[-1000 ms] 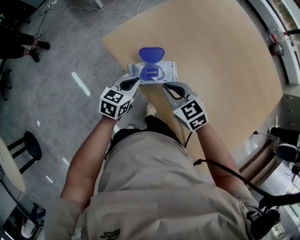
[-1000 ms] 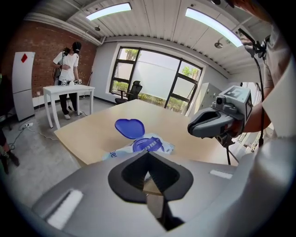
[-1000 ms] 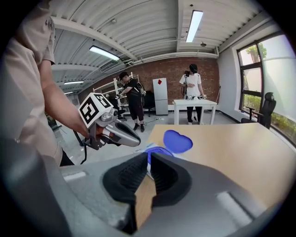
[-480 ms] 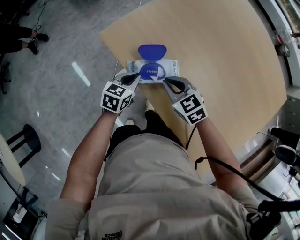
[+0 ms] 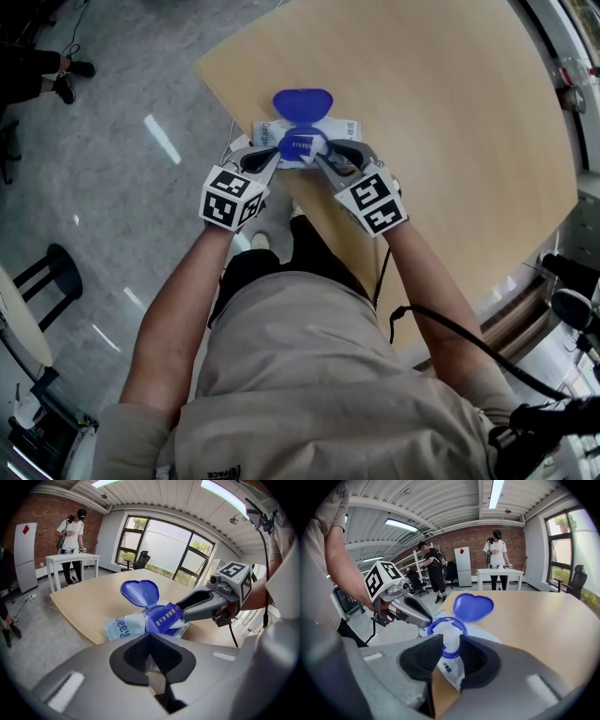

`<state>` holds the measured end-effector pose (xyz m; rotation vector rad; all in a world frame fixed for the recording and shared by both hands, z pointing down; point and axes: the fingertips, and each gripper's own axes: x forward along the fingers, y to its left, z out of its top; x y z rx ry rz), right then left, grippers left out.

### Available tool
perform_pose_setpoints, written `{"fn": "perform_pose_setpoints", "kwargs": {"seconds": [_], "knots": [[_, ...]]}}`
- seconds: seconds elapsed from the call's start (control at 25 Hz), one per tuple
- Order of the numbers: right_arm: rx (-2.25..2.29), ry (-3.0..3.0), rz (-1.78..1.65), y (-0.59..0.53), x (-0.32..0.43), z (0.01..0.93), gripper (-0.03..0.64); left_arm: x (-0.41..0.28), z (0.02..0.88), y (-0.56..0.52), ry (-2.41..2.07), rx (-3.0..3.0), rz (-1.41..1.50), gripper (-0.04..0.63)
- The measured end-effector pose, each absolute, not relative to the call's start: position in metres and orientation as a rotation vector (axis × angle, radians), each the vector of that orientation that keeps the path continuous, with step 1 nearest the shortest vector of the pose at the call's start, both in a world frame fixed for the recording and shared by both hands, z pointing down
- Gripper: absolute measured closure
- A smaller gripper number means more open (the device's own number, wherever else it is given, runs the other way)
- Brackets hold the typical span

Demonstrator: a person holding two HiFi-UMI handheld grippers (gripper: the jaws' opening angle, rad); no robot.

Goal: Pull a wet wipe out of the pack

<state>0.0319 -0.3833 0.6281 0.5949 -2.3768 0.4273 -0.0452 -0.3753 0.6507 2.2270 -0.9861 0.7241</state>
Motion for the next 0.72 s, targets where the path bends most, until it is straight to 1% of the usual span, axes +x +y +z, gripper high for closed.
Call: {"fn": "perform_pose_setpoints", "kwargs": {"seconds": [0.44,0.64,0.72], "knots": [[0.596,-2.368,0.463,-0.389,0.015,0.637,0.520,-0.044,0.655,-0.376,-0.965,2.224,0.743,0.597],[0.584,-2.365,0.470,-0.389,0.014,0.638,0.537,-0.044,0.656,-0.376,-0.964,2.226,0.746,0.597],[0.587,-2.361,0.466,-0.389,0.015,0.641,0.568,-0.044,0.658,-0.376,-0.963,2.226,0.748,0.597]]}}
